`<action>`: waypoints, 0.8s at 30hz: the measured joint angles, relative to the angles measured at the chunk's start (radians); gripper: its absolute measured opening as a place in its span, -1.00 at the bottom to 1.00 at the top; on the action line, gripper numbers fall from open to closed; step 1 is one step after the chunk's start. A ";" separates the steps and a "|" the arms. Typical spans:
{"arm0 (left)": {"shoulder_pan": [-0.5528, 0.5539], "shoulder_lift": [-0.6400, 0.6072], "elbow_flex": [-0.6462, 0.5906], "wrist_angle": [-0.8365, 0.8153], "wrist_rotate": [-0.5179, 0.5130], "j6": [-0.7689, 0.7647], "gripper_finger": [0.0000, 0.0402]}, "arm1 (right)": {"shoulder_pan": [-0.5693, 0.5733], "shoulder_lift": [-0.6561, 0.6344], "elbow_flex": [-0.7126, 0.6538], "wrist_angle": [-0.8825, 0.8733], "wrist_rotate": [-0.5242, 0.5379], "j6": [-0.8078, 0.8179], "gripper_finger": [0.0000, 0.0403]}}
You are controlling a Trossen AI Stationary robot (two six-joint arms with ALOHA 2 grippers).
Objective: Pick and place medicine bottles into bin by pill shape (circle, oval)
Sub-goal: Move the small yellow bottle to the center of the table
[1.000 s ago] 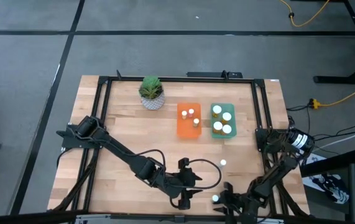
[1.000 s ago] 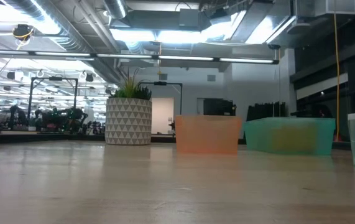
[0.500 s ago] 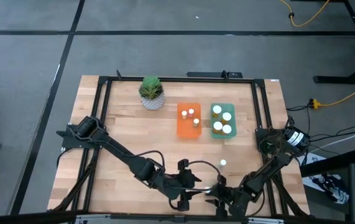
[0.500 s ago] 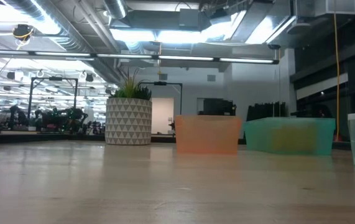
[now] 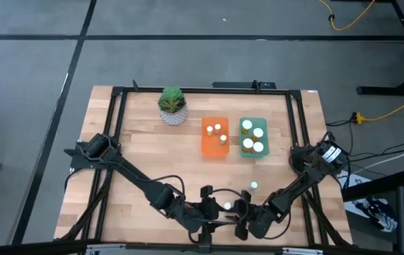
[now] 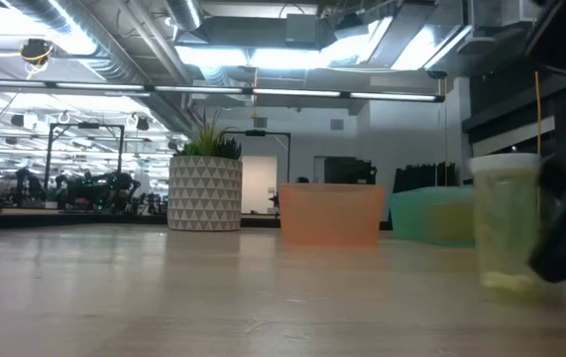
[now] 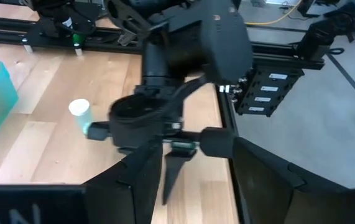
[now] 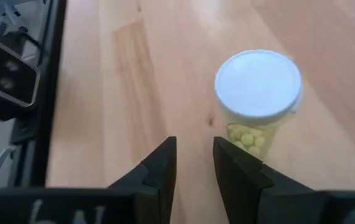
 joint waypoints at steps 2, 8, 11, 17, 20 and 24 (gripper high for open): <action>-0.006 0.000 0.000 0.000 0.000 0.000 -0.07 | -0.016 0.000 0.000 0.000 0.000 -0.016 -0.48; -0.021 0.000 0.000 0.000 0.000 0.000 -0.07 | -0.068 0.000 0.000 0.000 0.000 -0.031 -0.48; -0.026 0.000 0.000 0.000 0.000 0.000 -0.07 | -0.097 0.000 0.000 0.000 0.002 -0.051 -0.48; -0.027 0.000 0.000 0.000 0.000 0.000 -0.07 | -0.156 0.000 0.000 0.001 0.001 -0.101 -0.48; -0.030 0.000 0.000 0.000 0.000 -0.001 -0.07 | -0.187 0.000 0.000 0.001 0.000 -0.123 -0.48; -0.038 0.000 0.000 -0.003 0.000 -0.001 -0.07 | -0.226 0.000 0.000 0.001 -0.001 -0.156 -0.48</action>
